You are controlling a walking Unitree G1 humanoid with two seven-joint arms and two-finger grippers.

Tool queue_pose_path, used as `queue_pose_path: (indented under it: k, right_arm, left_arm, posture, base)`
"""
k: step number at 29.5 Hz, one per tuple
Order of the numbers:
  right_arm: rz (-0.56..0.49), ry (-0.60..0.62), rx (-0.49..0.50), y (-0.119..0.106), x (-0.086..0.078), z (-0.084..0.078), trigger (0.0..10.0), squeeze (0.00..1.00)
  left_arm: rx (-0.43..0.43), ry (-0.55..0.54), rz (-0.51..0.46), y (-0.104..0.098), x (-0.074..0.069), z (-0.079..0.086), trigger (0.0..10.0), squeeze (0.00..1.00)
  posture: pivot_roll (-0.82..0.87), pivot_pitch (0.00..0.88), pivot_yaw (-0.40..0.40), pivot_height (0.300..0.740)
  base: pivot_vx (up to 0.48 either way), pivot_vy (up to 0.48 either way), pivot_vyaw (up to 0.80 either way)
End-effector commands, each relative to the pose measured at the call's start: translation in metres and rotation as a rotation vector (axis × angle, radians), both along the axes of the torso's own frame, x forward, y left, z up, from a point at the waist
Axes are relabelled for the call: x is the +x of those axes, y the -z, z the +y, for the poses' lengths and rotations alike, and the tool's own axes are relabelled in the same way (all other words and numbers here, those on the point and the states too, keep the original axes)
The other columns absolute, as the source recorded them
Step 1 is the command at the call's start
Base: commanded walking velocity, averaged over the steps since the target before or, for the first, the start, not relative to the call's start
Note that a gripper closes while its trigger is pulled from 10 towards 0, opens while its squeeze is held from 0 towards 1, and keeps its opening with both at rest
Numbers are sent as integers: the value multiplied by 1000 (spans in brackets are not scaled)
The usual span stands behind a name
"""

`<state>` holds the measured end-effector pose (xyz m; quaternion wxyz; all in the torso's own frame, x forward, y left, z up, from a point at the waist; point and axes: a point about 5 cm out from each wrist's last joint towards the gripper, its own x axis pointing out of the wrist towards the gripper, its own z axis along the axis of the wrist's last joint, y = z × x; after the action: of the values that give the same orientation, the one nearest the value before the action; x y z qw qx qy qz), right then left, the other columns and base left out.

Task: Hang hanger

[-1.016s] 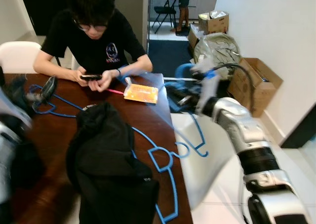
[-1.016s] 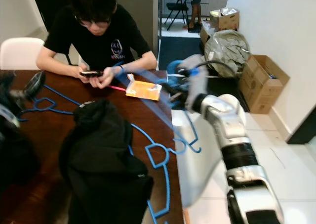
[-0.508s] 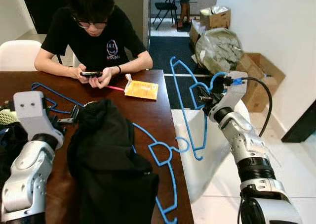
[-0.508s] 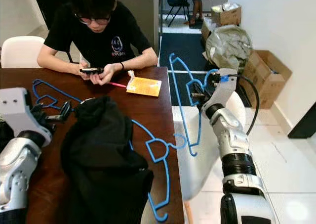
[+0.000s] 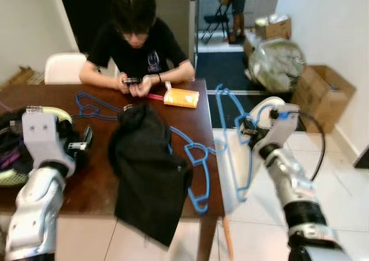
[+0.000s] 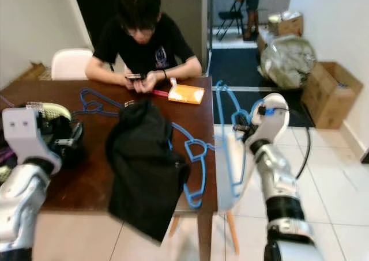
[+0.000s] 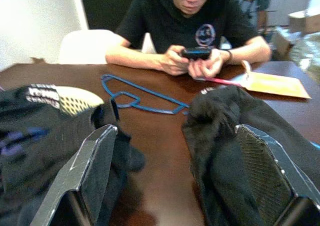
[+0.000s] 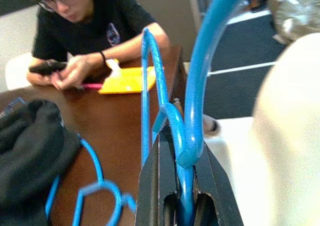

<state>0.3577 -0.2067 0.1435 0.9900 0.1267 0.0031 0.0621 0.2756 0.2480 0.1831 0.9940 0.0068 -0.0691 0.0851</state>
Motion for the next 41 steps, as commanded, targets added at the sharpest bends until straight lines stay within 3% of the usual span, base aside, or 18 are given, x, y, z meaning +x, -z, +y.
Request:
queue_pose_path:
  k: [1, 10, 30, 41]
  right_arm:
    - [-11, -22, -5, -2, 3, 9, 10000, 0]
    - [-38, -58, -25, -8, 5, 21, 10000, 0]
    - [-153, -145, -73, -40, 12, 45, 10000, 0]
    - [-199, -206, -83, -51, 13, 58, 10000, 0]
  left_arm:
    - [-5, -15, 8, 3, -2, 3, 10000, 0]
    - [17, -47, -26, -3, -2, 6, 10000, 0]
    - [24, -65, -110, -26, 4, 10, 10000, 0]
    - [10, -152, -174, -37, -3, 26, 10000, 0]
  posture:
    - [124, 0, 11, 740]
    - [128, 0, -2, 740]
    - [123, 0, -13, 740]
    - [123, 0, -22, 740]
  base:
    - [0, 0, 0]
    - [0, 277, 0]
    - [-274, 396, 0]
    - [121, 0, 0]
